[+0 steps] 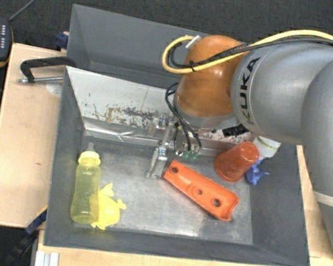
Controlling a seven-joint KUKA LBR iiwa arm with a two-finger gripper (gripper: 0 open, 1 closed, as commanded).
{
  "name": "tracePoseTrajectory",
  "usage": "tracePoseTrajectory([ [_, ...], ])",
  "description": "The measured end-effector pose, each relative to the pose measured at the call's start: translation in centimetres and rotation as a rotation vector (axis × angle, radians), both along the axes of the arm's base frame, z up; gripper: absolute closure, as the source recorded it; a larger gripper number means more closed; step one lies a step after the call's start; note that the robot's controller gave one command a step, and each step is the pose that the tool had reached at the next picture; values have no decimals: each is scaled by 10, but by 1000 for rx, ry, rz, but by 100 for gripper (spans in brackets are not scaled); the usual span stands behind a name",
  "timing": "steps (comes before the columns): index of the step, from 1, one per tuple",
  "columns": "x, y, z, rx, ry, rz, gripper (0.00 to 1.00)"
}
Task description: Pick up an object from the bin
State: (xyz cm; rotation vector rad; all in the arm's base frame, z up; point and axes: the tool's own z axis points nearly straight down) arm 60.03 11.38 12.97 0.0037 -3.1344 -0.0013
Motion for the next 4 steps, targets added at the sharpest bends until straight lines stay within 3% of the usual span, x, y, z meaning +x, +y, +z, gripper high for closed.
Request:
tracePoseTrajectory([
  [1, 2, 0, 5, 1, -8, -2, 0],
  [2, -10, -36, -5, 3, -6, 91, 0],
  [3, -27, -55, -26, 0, -9, 209, 0],
  [4, -33, -92, -34, 4, -7, 24, 0],
])
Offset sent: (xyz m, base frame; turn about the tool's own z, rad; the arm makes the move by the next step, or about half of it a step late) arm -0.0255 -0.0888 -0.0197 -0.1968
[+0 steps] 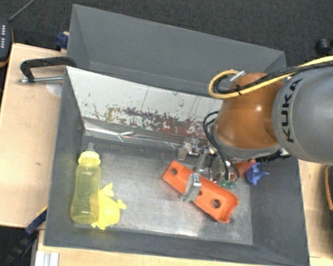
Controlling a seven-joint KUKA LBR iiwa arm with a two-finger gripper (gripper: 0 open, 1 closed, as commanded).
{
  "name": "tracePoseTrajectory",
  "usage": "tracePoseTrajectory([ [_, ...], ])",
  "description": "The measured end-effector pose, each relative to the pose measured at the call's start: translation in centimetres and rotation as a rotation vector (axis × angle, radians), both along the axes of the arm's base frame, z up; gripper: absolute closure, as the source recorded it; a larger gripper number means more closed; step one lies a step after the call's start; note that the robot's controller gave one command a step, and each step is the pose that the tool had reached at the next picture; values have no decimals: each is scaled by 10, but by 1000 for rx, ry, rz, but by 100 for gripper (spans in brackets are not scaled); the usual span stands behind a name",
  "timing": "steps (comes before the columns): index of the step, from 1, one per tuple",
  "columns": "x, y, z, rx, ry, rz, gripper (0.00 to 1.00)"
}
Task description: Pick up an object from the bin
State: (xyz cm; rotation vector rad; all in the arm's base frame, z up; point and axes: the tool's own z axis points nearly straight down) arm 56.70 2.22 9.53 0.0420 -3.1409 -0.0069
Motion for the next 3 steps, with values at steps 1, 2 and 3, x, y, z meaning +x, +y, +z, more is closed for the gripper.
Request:
tracePoseTrajectory([
  [1, 14, -34, -9, -2, -7, 368, 100],
  [2, 14, -34, -9, -2, -7, 368, 100],
  [3, 14, -21, 101, -1, -13, 397, 100],
])
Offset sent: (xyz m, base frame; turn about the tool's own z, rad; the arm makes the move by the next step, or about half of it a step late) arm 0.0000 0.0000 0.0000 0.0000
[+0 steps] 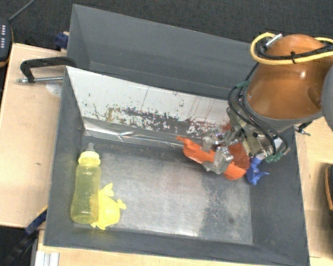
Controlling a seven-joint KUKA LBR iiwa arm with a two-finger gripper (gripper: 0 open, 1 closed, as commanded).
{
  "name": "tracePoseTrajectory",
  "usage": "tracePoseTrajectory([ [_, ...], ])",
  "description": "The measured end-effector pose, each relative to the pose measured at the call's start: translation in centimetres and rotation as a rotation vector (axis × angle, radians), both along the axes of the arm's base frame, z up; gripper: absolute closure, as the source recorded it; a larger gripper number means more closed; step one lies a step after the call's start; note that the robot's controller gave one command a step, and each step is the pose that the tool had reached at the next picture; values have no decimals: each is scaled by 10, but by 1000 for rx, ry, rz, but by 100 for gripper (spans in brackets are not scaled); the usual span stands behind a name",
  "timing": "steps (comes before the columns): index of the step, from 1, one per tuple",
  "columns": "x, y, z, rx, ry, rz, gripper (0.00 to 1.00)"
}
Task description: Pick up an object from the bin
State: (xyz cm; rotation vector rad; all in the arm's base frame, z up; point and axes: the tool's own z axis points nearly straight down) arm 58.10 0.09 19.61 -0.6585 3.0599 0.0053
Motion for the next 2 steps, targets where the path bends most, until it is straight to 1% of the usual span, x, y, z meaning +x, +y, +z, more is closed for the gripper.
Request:
tracePoseTrajectory([
  [1, 0, 0, 0, 0, 0, 0, 100],
  [2, 2, 3, 93, 2, -7, 23, 100],
])
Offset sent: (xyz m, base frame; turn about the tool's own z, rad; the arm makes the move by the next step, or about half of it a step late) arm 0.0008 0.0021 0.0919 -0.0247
